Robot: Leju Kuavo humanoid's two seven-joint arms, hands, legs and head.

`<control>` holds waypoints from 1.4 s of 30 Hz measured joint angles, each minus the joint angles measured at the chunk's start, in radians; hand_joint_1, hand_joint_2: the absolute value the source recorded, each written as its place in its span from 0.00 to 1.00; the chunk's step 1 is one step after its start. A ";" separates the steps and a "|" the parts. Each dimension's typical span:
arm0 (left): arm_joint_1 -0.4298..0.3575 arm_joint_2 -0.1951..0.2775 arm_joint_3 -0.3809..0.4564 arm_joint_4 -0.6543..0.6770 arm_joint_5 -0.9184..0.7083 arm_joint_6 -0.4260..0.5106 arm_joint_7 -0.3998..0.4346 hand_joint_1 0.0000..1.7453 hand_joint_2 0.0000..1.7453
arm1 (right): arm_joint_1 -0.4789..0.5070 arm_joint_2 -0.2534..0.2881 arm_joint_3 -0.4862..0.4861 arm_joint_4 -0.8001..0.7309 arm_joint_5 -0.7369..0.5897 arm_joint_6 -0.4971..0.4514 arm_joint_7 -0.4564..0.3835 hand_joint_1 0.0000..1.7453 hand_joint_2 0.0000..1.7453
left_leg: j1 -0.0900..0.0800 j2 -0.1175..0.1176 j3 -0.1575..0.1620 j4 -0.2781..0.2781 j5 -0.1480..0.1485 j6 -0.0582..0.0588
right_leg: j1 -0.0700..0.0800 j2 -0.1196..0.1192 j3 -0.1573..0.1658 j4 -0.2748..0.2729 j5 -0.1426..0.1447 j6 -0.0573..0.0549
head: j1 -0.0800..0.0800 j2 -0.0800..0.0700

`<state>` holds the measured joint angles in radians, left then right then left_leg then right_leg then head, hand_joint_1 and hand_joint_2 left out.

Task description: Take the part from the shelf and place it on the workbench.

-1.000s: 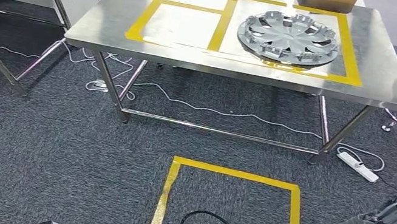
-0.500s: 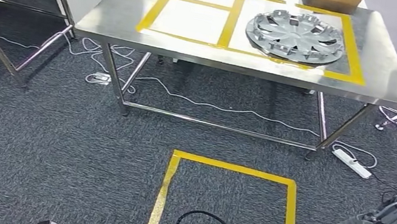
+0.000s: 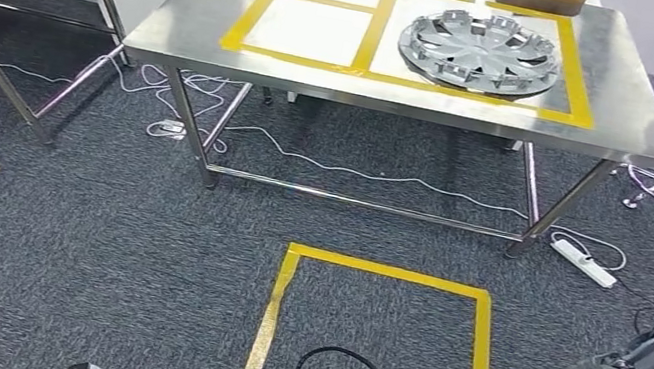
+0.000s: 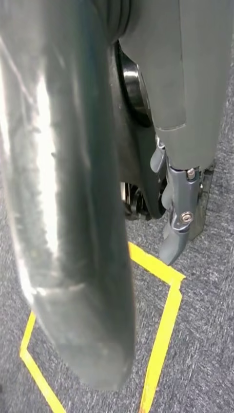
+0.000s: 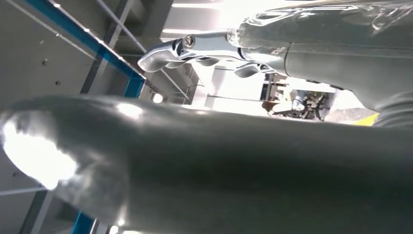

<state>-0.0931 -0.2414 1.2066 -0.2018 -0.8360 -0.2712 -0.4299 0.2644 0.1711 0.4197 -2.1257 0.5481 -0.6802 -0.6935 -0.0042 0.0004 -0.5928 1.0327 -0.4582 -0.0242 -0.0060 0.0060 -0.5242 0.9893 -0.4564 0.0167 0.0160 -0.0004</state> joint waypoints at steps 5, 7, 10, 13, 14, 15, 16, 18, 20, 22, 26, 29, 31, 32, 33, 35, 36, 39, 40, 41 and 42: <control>0.000 0.002 -0.001 0.000 -0.005 0.000 0.000 0.00 0.00 | 0.000 0.002 -0.004 -0.002 0.016 0.000 -0.001 0.00 1.00 | 0.007 0.000 -0.088 0.220 -0.096 -0.017 | -0.004 -0.001 -0.022 0.001 0.014 0.000 | -0.004 0.000; 0.000 0.004 -0.001 0.000 -0.008 0.000 0.000 0.00 0.00 | -0.001 0.002 -0.004 -0.005 0.035 0.000 0.002 0.00 1.00 | 0.010 0.000 -0.026 0.114 -0.035 -0.017 | -0.007 0.000 -0.023 0.001 0.018 0.005 | -0.004 0.000; -0.003 0.003 -0.002 0.000 -0.016 0.016 0.010 0.00 0.00 | -0.002 0.004 -0.008 -0.010 0.052 0.000 0.006 0.00 0.50 | 0.012 -0.003 0.055 -0.042 0.009 -0.010 | -0.001 0.002 -0.030 0.006 0.020 0.021 | -0.006 0.000; -0.002 0.001 -0.006 0.000 -0.040 0.073 0.056 0.00 0.00 | -0.005 0.004 -0.009 -0.011 0.043 0.000 0.007 0.00 0.00 | 0.009 -0.004 0.052 -0.053 0.008 0.016 | -0.002 0.001 -0.038 0.009 0.021 0.036 | -0.005 0.000; -0.002 0.001 -0.008 0.000 -0.047 0.093 0.077 0.00 0.00 | -0.009 0.004 -0.008 -0.011 0.038 0.000 0.007 0.00 0.00 | 0.009 -0.004 0.051 -0.054 0.010 0.024 | -0.003 0.001 -0.045 0.024 0.008 0.040 | -0.004 0.000; -0.003 0.001 -0.010 0.000 -0.055 0.110 0.097 0.00 0.00 | -0.012 0.004 -0.007 -0.011 0.035 0.000 0.006 0.00 0.00 | 0.010 -0.003 0.050 -0.055 0.013 0.030 | -0.004 0.000 -0.062 0.060 -0.016 0.044 | -0.002 0.000; -0.003 0.000 -0.013 0.000 -0.063 0.123 0.112 0.00 0.00 | -0.016 0.004 -0.006 -0.011 0.035 0.000 0.006 0.00 0.00 | 0.009 -0.002 0.048 -0.055 0.015 0.035 | -0.003 0.000 -0.088 0.118 -0.050 0.046 | 0.000 0.000; -0.004 0.000 -0.023 0.000 -0.083 0.143 0.130 0.00 0.00 | -0.021 0.004 -0.004 -0.011 0.039 0.000 0.006 0.00 0.00 | 0.006 -0.002 0.044 -0.055 0.017 0.041 | -0.003 0.000 -0.150 0.260 -0.115 0.047 | 0.003 0.000; -0.003 0.000 -0.035 0.000 -0.107 0.168 0.148 0.00 0.00 | -0.023 0.004 -0.002 -0.011 0.045 0.000 0.008 0.00 0.00 | 0.003 -0.002 0.042 -0.054 0.019 0.043 | -0.002 0.000 -0.167 0.307 -0.119 0.044 | 0.003 0.000; -0.003 0.000 -0.049 0.000 -0.130 0.195 0.171 0.00 0.00 | -0.025 0.004 0.000 -0.011 0.055 0.000 0.011 0.00 0.00 | 0.002 -0.003 0.045 -0.054 0.019 0.043 | -0.001 -0.001 -0.109 0.200 -0.057 0.036 | 0.004 0.000; -0.004 0.000 -0.077 0.000 -0.160 0.220 0.196 0.00 0.00 | -0.032 0.004 0.001 -0.011 0.069 0.000 0.015 0.00 0.00 | -0.004 -0.003 0.040 -0.049 0.022 0.028 | 0.005 0.001 -0.016 0.015 -0.002 0.024 | 0.002 0.000; -0.004 -0.001 -0.100 0.000 -0.197 0.237 0.217 0.00 0.00 | -0.034 0.004 0.003 -0.011 0.067 0.000 0.016 0.00 0.00 | -0.001 -0.003 0.033 -0.040 0.015 0.011 | 0.003 0.003 -0.020 0.011 0.007 0.011 | 0.001 0.000; -0.004 -0.001 -0.120 0.000 -0.216 0.248 0.228 0.00 0.00 | -0.035 0.005 0.004 -0.011 0.065 0.000 0.016 0.00 0.00 | 0.002 -0.002 0.000 0.033 -0.036 -0.002 | -0.003 0.004 -0.023 0.007 0.013 0.002 | -0.002 0.000; -0.004 -0.001 -0.127 0.000 -0.222 0.252 0.231 0.00 0.00 | -0.036 0.005 0.004 -0.011 0.065 0.000 0.016 0.00 0.00 | 0.003 -0.002 -0.031 0.100 -0.073 -0.008 | -0.003 0.006 -0.026 0.008 0.015 0.000 | -0.004 0.000; -0.003 -0.001 -0.132 0.000 -0.225 0.255 0.233 0.00 0.00 | -0.035 0.006 0.004 -0.011 0.065 0.000 0.016 0.00 0.00 | 0.006 -0.002 -0.063 0.170 -0.105 -0.012 | -0.004 0.009 -0.030 0.008 0.016 -0.001 | -0.004 0.000; -0.002 -0.001 -0.140 0.000 -0.229 0.258 0.235 0.00 0.00 | -0.035 0.007 0.003 -0.011 0.065 0.000 0.016 0.00 0.00 | 0.009 -0.002 -0.093 0.240 -0.118 -0.017 | -0.005 0.020 -0.034 0.008 0.020 0.002 | -0.004 0.000; -0.001 -0.001 -0.144 0.000 -0.230 0.258 0.235 0.00 0.00 | -0.035 0.007 0.003 -0.011 0.065 0.000 0.016 0.00 0.00 | 0.010 -0.003 -0.080 0.218 -0.095 -0.018 | -0.006 0.029 -0.035 0.008 0.022 0.004 | -0.004 0.000; -0.001 -0.002 -0.152 0.000 -0.231 0.260 0.235 0.00 0.00 | -0.036 0.007 0.003 -0.011 0.065 0.000 0.016 0.00 0.00 | 0.021 -0.043 0.021 0.025 -0.007 -0.019 | -0.008 0.059 -0.039 0.012 0.025 0.016 | -0.005 0.000; -0.001 -0.002 -0.152 0.000 -0.231 0.260 0.235 0.00 0.00 | -0.037 0.008 0.003 -0.011 0.064 0.000 0.016 0.00 0.00 | 0.024 -0.058 0.042 -0.020 0.003 -0.016 | -0.008 0.069 -0.044 0.013 0.027 0.022 | -0.005 0.000; -0.001 -0.003 -0.153 0.000 -0.232 0.260 0.235 0.00 0.00 | -0.037 0.008 0.003 -0.011 0.064 0.000 0.016 0.00 0.00 | 0.024 -0.068 0.051 -0.042 0.003 -0.010 | -0.008 0.078 -0.049 0.014 0.030 0.029 | -0.006 0.000; -0.001 -0.003 -0.153 0.000 -0.232 0.261 0.235 0.00 0.00 | -0.037 0.008 0.003 -0.011 0.064 0.000 0.016 0.00 0.00 | 0.023 -0.063 0.052 -0.046 0.001 -0.002 | -0.009 0.087 -0.055 0.013 0.033 0.036 | -0.006 0.000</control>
<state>-0.0942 -0.2445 1.0535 -0.2018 -1.0677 -0.0107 -0.1949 0.2274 0.1796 0.4224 -2.1370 0.6124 -0.6802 -0.6779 0.0183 -0.0626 -0.5410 0.9869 -0.4575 -0.0259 -0.0148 0.0930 -0.5789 1.0020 -0.4231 0.0523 0.0097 -0.0004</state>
